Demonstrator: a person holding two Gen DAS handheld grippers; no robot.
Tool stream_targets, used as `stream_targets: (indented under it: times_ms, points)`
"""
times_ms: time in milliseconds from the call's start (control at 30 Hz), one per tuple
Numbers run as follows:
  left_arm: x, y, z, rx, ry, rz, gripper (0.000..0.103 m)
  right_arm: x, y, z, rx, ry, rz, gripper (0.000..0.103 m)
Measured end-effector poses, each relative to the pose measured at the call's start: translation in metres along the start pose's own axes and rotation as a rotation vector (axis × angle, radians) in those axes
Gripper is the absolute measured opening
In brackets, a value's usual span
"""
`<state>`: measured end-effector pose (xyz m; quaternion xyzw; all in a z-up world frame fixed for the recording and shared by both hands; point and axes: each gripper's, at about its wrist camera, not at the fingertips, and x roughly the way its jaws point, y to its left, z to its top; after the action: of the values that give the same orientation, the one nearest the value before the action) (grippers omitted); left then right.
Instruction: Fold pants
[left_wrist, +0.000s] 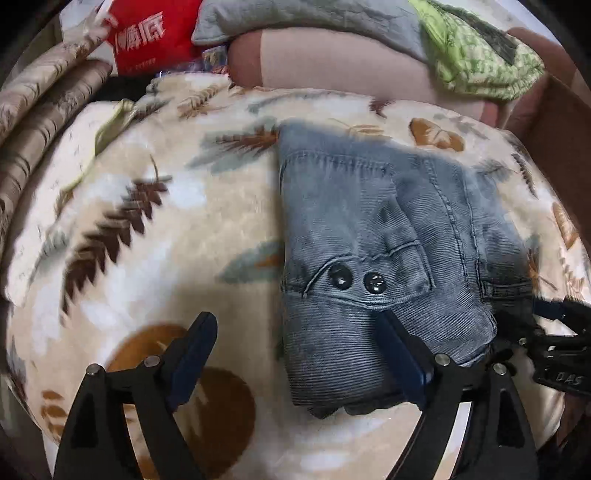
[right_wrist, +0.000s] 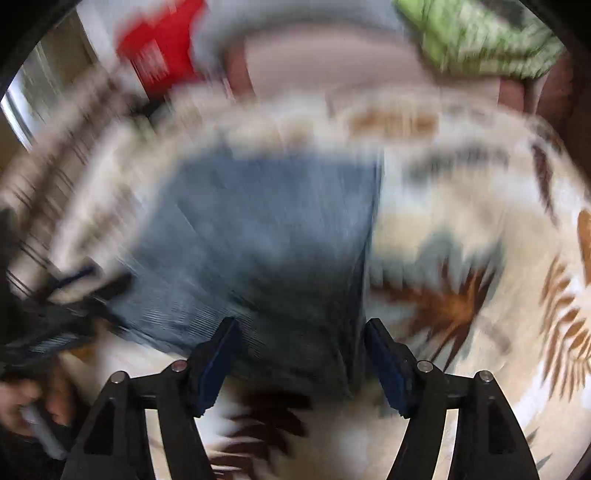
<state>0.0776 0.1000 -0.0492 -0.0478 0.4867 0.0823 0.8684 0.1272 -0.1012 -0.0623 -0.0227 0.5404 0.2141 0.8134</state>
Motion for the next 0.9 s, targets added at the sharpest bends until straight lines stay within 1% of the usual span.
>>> stream_targets:
  times_ms: [33, 67, 100, 200, 300, 400, 500, 567, 600, 667, 700, 733, 767, 800, 833, 900]
  points:
    - [-0.002, 0.002, 0.000, -0.017, -0.018, -0.002, 0.088, 0.005, -0.008, -0.003, 0.043, -0.008, 0.021, 0.078]
    - [-0.003, 0.003, 0.002, -0.018, -0.012, 0.001, 0.088, 0.001, -0.013, -0.003, 0.075, -0.020, 0.033, 0.079]
    - [-0.004, 0.002, 0.003, -0.013, -0.012, 0.005, 0.088, -0.003, -0.015, -0.001, 0.090, -0.009, 0.027, 0.079]
    - [-0.003, 0.001, 0.003, 0.004, -0.022, 0.013, 0.088, -0.015, -0.010, 0.005, 0.031, -0.015, -0.011, 0.079]
    - [-0.002, 0.004, 0.001, -0.011, -0.024, -0.001, 0.088, -0.033, -0.012, 0.016, 0.047, -0.059, -0.002, 0.079]
    - [-0.003, 0.002, 0.001, -0.006, -0.026, -0.010, 0.089, -0.040, -0.006, 0.044, 0.027, -0.105, -0.023, 0.079]
    - [-0.003, 0.004, 0.001, -0.010, -0.026, -0.023, 0.089, -0.034, 0.007, 0.081, -0.020, -0.151, -0.104, 0.079]
    - [-0.002, 0.006, 0.000, -0.010, -0.029, -0.032, 0.090, -0.027, 0.009, 0.096, -0.023, -0.161, -0.147, 0.079]
    - [-0.002, 0.007, 0.000, -0.010, -0.029, -0.036, 0.090, -0.015, 0.010, 0.109, -0.025, -0.158, -0.170, 0.079]
    - [-0.001, 0.008, 0.000, -0.018, -0.028, -0.043, 0.091, 0.007, 0.007, 0.119, -0.027, -0.127, -0.219, 0.079]
    - [0.000, 0.008, 0.000, -0.022, -0.031, -0.047, 0.091, 0.033, 0.005, 0.124, -0.037, -0.064, -0.267, 0.081]
    - [0.001, 0.008, 0.000, -0.023, -0.033, -0.050, 0.091, 0.048, 0.003, 0.124, -0.034, -0.027, -0.266, 0.082]
    - [0.002, 0.008, -0.001, -0.024, -0.036, -0.051, 0.092, 0.057, -0.001, 0.123, -0.019, -0.010, -0.259, 0.087]
    - [0.002, 0.009, -0.001, -0.026, -0.039, -0.051, 0.093, 0.057, -0.006, 0.123, 0.009, -0.033, -0.271, 0.096]
    - [0.002, 0.009, -0.001, -0.030, -0.039, -0.052, 0.093, 0.054, -0.008, 0.123, 0.014, -0.036, -0.269, 0.096]
    - [0.003, 0.011, -0.001, -0.042, -0.036, -0.063, 0.094, 0.041, -0.011, 0.119, 0.022, -0.030, -0.239, 0.096]
